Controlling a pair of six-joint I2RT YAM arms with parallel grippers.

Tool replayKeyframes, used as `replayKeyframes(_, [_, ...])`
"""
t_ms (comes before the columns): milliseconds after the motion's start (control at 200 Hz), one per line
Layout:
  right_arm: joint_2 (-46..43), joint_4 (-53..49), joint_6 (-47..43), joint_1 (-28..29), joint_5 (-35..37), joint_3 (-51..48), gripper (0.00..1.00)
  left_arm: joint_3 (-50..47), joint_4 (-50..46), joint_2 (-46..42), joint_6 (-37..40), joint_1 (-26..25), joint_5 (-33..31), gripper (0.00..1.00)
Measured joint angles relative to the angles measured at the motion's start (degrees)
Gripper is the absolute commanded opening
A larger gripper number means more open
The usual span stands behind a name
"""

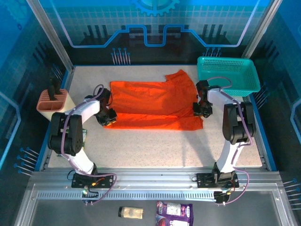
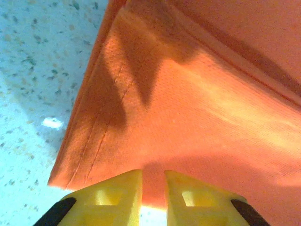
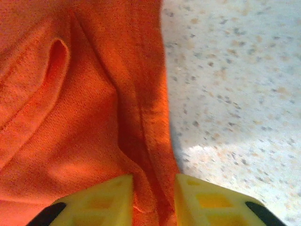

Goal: Fold the inside-out t-shirt

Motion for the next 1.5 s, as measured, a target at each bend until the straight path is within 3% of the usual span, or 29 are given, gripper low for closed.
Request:
replayKeyframes(140, [-8.46,-0.85,1.62,0.00,-0.63,-4.52,0.40,-1.20,-0.68,-5.18,-0.48,0.00,0.02,0.18])
replayKeyframes(285, [-14.10,0.17,3.72,-0.17,-7.89,-9.22,0.41,-2.82,-0.81,-5.31,-1.51,0.00,0.22,0.08])
replayKeyframes(535, [-12.15,6.54,7.13,-2.32,-21.57,-14.19,0.57,-5.73,0.72,-1.44,-1.46,1.53,1.01,0.06])
replayKeyframes(775, [-9.25,12.39,9.05,-7.58,-25.70,-19.34,0.71,-8.50,2.25,-1.57,-1.49,5.81,3.61,0.06])
replayKeyframes(1041, [-10.12,14.08,10.36,-8.61,-26.62,-20.55,0.72,-10.49,4.28,-2.75,-2.71,7.74,6.67,0.06])
replayKeyframes(1291, [-13.79,10.95,10.45,-8.46,-21.86,-22.29,0.72,-12.26,4.07,-4.61,-2.99,7.93,7.82,0.08])
replayKeyframes(1496, [-17.20,6.16,11.13,-4.28,-17.66,-18.75,0.71,-11.32,1.53,-6.67,-2.84,8.00,9.14,0.11])
